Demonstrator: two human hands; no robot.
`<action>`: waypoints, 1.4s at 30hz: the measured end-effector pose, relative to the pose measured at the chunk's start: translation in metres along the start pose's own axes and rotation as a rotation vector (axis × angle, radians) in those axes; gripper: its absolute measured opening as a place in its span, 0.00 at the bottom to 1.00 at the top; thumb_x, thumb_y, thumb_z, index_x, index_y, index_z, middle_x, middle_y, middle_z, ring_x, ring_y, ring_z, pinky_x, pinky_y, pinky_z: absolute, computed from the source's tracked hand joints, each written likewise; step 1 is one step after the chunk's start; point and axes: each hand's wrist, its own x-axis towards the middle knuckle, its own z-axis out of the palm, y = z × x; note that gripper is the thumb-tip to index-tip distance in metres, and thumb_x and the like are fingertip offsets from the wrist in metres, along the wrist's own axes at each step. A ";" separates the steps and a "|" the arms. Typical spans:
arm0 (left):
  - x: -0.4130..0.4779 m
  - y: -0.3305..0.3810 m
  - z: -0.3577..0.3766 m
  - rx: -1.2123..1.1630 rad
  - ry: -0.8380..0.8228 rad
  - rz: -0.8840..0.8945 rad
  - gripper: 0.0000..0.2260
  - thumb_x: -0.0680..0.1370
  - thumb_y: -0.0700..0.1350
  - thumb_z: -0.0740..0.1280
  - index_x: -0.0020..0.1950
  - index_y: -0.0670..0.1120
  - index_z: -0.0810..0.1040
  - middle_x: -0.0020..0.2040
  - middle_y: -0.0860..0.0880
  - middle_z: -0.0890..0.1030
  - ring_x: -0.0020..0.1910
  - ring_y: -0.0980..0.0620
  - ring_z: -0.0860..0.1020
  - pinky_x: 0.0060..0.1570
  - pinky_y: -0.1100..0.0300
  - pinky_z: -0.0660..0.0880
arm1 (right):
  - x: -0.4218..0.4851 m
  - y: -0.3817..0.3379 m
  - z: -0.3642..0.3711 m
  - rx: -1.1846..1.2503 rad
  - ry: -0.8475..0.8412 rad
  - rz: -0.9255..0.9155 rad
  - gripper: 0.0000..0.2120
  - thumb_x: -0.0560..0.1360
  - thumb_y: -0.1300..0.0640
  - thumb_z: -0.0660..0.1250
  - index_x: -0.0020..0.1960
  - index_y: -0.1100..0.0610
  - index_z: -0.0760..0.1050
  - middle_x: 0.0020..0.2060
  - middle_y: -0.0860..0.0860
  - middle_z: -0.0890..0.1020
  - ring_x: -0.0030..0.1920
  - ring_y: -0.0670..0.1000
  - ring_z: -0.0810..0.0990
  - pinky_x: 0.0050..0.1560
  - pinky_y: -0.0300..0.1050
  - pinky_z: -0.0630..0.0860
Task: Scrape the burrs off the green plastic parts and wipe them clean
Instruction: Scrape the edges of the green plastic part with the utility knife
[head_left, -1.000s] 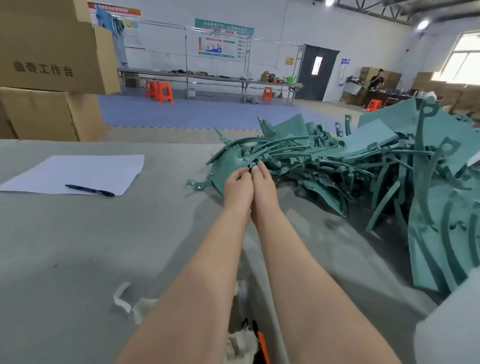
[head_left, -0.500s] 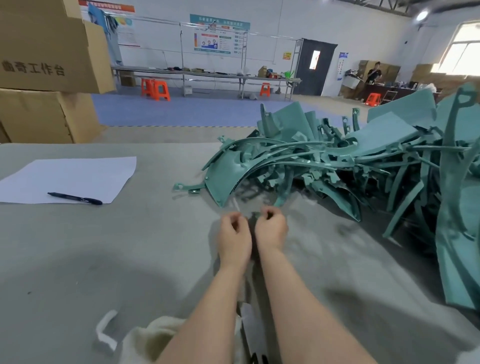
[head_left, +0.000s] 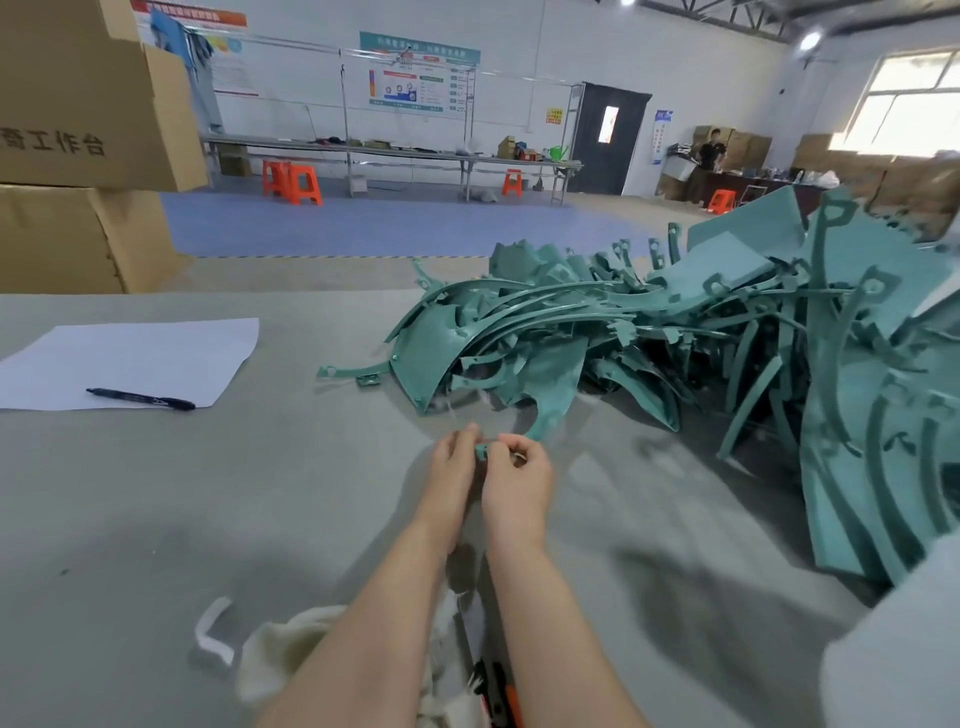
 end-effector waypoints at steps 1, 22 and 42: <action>-0.006 0.002 0.001 -0.055 -0.055 -0.086 0.13 0.80 0.49 0.60 0.58 0.42 0.77 0.49 0.41 0.81 0.45 0.47 0.79 0.41 0.62 0.74 | -0.006 0.000 -0.004 0.004 -0.003 0.014 0.05 0.77 0.64 0.62 0.47 0.56 0.74 0.45 0.57 0.81 0.44 0.55 0.79 0.48 0.49 0.78; -0.129 0.019 -0.044 -0.156 -0.280 -0.238 0.19 0.81 0.56 0.57 0.62 0.44 0.76 0.53 0.46 0.83 0.47 0.47 0.80 0.39 0.56 0.76 | -0.167 -0.032 -0.094 0.244 -0.179 -0.363 0.09 0.75 0.72 0.62 0.42 0.60 0.74 0.29 0.47 0.76 0.30 0.43 0.74 0.31 0.32 0.71; -0.212 -0.006 -0.135 0.142 0.315 0.301 0.05 0.81 0.39 0.61 0.45 0.41 0.72 0.29 0.52 0.80 0.18 0.60 0.66 0.20 0.69 0.64 | -0.247 0.005 -0.088 -0.070 -1.085 0.201 0.09 0.80 0.68 0.58 0.43 0.60 0.71 0.32 0.54 0.77 0.30 0.49 0.77 0.32 0.38 0.76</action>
